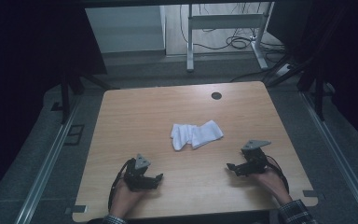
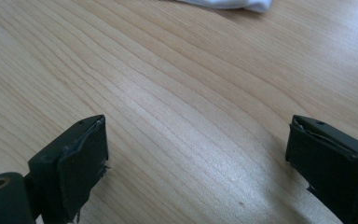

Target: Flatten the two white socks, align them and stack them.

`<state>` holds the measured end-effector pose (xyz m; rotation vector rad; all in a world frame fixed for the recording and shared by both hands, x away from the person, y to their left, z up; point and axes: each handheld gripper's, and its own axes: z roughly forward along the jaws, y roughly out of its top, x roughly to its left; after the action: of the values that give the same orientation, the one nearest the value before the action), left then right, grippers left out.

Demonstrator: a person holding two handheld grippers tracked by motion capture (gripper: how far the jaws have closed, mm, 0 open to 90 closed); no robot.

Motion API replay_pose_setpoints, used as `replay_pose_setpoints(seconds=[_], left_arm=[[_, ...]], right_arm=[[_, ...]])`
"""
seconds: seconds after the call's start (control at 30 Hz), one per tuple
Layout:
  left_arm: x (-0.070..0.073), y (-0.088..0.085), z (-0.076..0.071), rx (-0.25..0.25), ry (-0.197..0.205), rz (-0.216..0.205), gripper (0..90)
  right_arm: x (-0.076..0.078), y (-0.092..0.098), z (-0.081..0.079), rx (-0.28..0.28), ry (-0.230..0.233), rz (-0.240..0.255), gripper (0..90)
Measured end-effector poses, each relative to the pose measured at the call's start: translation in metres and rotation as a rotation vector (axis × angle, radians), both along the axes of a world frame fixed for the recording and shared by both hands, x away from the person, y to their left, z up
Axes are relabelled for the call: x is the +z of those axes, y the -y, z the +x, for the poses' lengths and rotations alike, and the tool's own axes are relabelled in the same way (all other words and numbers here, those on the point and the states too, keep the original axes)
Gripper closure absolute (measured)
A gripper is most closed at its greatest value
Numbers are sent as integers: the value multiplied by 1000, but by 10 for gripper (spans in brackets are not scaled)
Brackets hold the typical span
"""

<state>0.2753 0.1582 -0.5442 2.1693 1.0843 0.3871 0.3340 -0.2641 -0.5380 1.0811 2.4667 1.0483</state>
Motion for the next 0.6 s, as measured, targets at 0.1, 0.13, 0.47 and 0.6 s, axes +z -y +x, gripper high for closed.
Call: replay_pose_setpoints(seconds=[0.1, 0.13, 0.47, 0.6], left_arm=[[0, 0, 0, 0, 0, 0, 125], [0, 0, 0, 1, 0, -1, 125], [0, 0, 0, 1, 0, -1, 125], [0, 0, 0, 1, 0, -1, 125]], right_arm=[[3, -2, 0, -3, 13, -5, 52], [4, -2, 0, -1, -1, 12, 53], [11, -5, 5, -4, -3, 3, 59], [15, -6, 9, -20, -14, 23, 71]])
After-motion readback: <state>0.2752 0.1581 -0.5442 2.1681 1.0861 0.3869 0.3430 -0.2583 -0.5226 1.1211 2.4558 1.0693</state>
